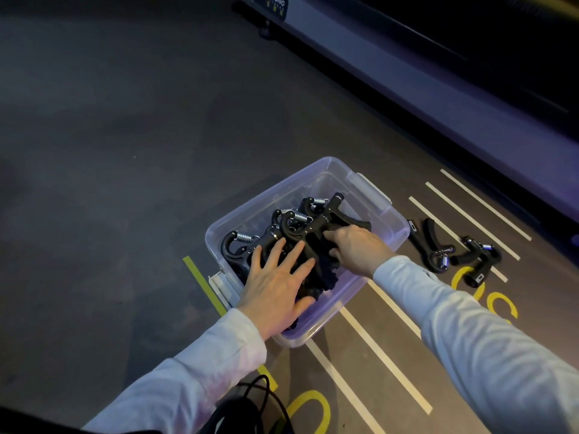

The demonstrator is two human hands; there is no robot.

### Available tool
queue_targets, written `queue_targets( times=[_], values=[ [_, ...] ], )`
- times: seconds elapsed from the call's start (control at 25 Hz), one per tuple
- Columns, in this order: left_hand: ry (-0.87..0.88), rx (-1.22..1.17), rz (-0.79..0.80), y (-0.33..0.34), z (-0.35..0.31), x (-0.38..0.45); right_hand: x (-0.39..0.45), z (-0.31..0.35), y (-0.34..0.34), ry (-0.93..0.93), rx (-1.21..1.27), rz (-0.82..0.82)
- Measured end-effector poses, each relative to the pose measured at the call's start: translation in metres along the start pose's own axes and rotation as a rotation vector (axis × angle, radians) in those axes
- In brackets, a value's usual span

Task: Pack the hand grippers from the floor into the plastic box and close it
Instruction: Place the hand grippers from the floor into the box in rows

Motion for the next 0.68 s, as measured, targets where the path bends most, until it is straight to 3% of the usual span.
queue_targets(
  times=[0.36,0.68],
  values=[
    [0.057,0.075,-0.104,0.007,0.002,0.002,-0.007,-0.001,0.001,0.011,0.036,-0.036],
    [0.049,0.102,-0.085,0.002,-0.001,0.001,-0.015,-0.003,0.002,0.040,0.060,-0.063]
  ],
)
Point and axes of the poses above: each hand's wrist, its own x-axis towards the middle knuckle, its own y-axis out of the palm, z = x × y, the point moved 4 cm from there along x, towards the middle knuckle, and after that the axes turned 12 degrees about -z, right-handed, at the moved point
